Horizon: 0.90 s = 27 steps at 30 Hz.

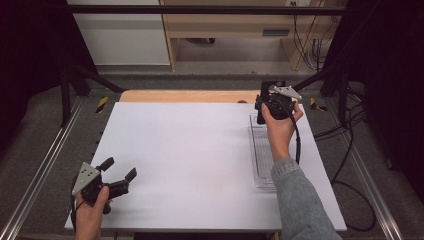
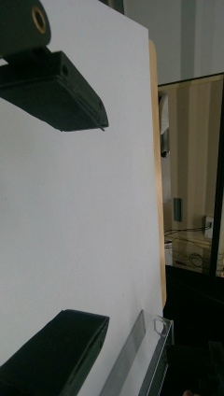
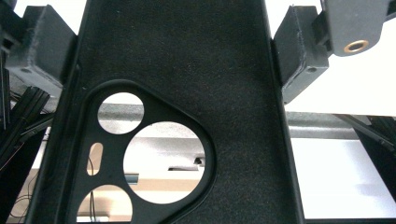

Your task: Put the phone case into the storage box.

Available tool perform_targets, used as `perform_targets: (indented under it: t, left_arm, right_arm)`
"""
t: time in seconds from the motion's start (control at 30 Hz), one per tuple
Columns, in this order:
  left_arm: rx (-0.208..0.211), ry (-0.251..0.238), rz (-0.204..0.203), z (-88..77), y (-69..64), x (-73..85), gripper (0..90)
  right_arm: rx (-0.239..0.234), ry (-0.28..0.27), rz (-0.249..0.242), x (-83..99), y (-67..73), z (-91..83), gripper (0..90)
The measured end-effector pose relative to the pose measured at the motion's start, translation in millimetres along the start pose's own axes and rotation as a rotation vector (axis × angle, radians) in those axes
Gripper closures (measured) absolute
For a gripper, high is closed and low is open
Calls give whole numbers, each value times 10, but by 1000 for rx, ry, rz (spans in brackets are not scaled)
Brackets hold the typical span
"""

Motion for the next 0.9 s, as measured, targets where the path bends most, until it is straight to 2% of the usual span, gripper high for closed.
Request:
perform_targets:
  t: [0.13, 0.27, 0.47, 0.6, 0.9]
  left_arm:
    - [1, 3, 3, 5, -8, 2, 57]
    - [3, 4, 4, 5, -8, 2, 56]
    - [5, 8, 7, 11, -12, 3, 56]
    - [-1, 5, 4, -1, 3, 2, 56]
    - [1, 12, 10, 6, -14, 7, 56]
  right_arm:
    - [0, -2, 0, -6, 0, -7, 142]
    - [-13, 9, 25, -6, -11, -10, 142]
    - [-10, 6, 20, -12, -27, -12, 142]
    - [-27, -5, 44, -21, -23, -23, 141]
    - [-21, -13, 34, -30, -40, -40, 141]
Point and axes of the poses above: each handheld gripper's, and its own axes: z roughly forward along the jaws, x roughly out of its underside, y roughly to its left, the point moved 6 cm from there along z, roughly forward along the jaws, and after that the axes turned 10 degrees about x, right-handed, at the moved point
